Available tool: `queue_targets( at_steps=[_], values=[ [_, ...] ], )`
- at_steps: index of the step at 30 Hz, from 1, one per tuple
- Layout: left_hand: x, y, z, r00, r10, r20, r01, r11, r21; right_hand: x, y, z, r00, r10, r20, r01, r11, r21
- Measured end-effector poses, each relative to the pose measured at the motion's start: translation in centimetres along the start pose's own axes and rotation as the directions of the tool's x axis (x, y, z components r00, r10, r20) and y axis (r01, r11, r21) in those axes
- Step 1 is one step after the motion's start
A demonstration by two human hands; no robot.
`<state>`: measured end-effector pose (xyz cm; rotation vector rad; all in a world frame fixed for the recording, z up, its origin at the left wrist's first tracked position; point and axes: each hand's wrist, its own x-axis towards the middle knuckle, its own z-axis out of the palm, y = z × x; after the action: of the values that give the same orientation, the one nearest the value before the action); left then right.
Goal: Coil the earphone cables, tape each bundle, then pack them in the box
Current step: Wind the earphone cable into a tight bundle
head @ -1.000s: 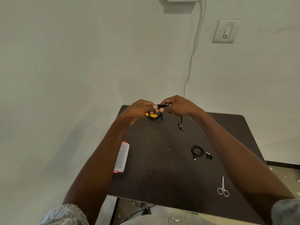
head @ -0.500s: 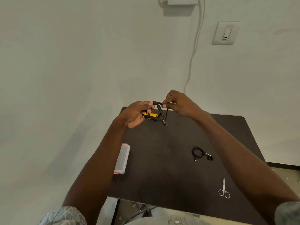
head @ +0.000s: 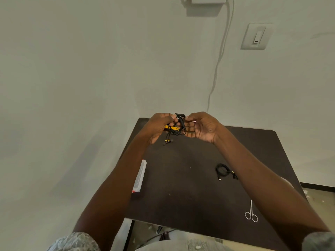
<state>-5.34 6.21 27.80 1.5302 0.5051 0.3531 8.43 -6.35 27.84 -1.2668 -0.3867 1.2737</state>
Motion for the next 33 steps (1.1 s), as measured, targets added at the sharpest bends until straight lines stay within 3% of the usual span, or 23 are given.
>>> queue_targets(
  at_steps=[8, 12, 17, 22, 24, 27, 29, 33],
  values=[
    [0.0, 0.1, 1.3, 0.993, 0.064, -0.101, -0.04, 0.974, 0.222, 0.1, 0.5, -0.4, 0.996, 0.084, 0.003, -0.084, 0.996, -0.022],
    [0.0, -0.2, 1.6, 0.994, 0.03, -0.107, -0.005, 0.974, 0.225, 0.3, 0.7, -0.5, 0.997, 0.078, 0.008, -0.078, 0.997, -0.003],
    [-0.2, 0.1, 1.1, 0.995, -0.024, -0.096, 0.049, 0.961, 0.271, 0.1, 1.1, -0.1, 0.998, -0.013, -0.069, 0.002, 0.987, -0.159],
    [0.0, -0.1, 0.8, 0.99, -0.063, -0.124, 0.085, 0.979, 0.184, 0.5, 1.8, 0.4, 0.97, -0.2, -0.137, 0.144, 0.931, -0.334],
    [0.2, -0.4, 0.7, 0.987, -0.079, -0.142, 0.103, 0.98, 0.172, 0.4, 2.3, 0.9, 0.924, -0.323, -0.204, 0.212, 0.878, -0.429],
    [0.1, -0.6, 1.0, 0.982, -0.088, -0.166, 0.113, 0.983, 0.147, 0.0, 3.2, 1.8, 0.756, -0.586, -0.293, 0.336, 0.73, -0.595],
    [-0.1, -0.8, 1.5, 0.979, -0.078, -0.186, 0.1, 0.989, 0.112, 0.0, 3.7, 2.2, 0.741, -0.603, -0.294, 0.327, 0.708, -0.626],
    [0.1, -1.7, 2.1, 0.977, -0.046, -0.21, 0.062, 0.995, 0.073, 0.5, 4.0, 2.3, 0.781, -0.495, -0.38, 0.217, 0.786, -0.579]
  ],
)
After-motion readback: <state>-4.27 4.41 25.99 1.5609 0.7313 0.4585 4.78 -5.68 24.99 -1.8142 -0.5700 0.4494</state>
